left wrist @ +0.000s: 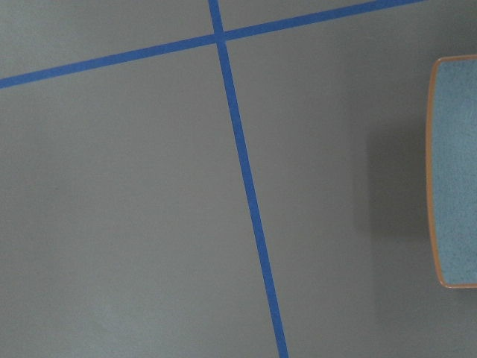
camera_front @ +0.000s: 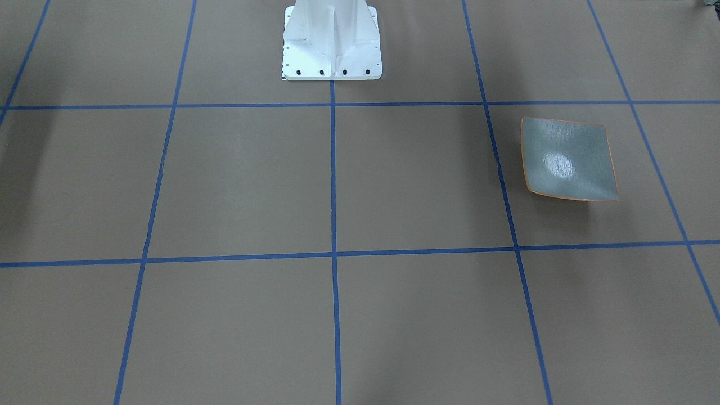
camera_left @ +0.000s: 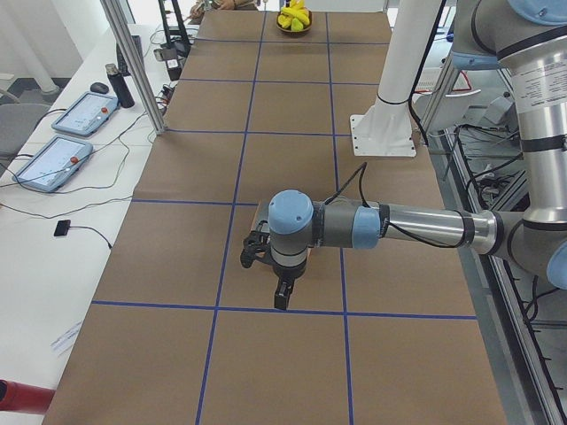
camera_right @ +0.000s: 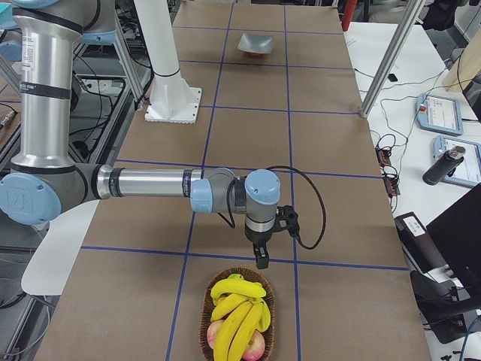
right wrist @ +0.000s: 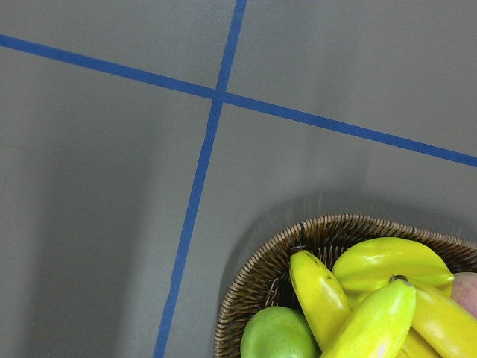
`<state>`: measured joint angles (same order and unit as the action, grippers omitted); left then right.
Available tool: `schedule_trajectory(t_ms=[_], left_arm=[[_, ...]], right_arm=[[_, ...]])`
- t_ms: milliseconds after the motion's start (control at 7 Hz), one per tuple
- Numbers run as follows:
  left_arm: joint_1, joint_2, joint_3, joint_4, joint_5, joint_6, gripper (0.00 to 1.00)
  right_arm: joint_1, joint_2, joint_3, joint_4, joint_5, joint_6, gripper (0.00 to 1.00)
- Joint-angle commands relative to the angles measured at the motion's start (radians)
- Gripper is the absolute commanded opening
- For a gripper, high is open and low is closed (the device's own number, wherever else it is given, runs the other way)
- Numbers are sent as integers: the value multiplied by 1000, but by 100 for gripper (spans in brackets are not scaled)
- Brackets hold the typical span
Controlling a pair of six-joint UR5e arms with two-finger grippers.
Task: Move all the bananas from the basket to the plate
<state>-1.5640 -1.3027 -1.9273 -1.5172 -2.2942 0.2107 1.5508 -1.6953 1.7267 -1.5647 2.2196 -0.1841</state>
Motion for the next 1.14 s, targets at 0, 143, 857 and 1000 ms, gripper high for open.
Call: schedule_trajectory(t_ms=[0, 143, 857, 1000], left_arm=[[-1, -3, -4, -3, 7, 3, 100], [-1, 0, -1, -1, 7, -8, 100], [-31, -20, -48, -8, 7, -10, 100], [-31, -20, -45, -8, 9, -10, 100]], right_arm=[[0, -4, 10, 0, 2, 0, 100], [0, -6, 14, 0, -1, 0, 100], [14, 6, 24, 0, -5, 3, 100], [18, -12, 31, 0, 0, 5, 100]])
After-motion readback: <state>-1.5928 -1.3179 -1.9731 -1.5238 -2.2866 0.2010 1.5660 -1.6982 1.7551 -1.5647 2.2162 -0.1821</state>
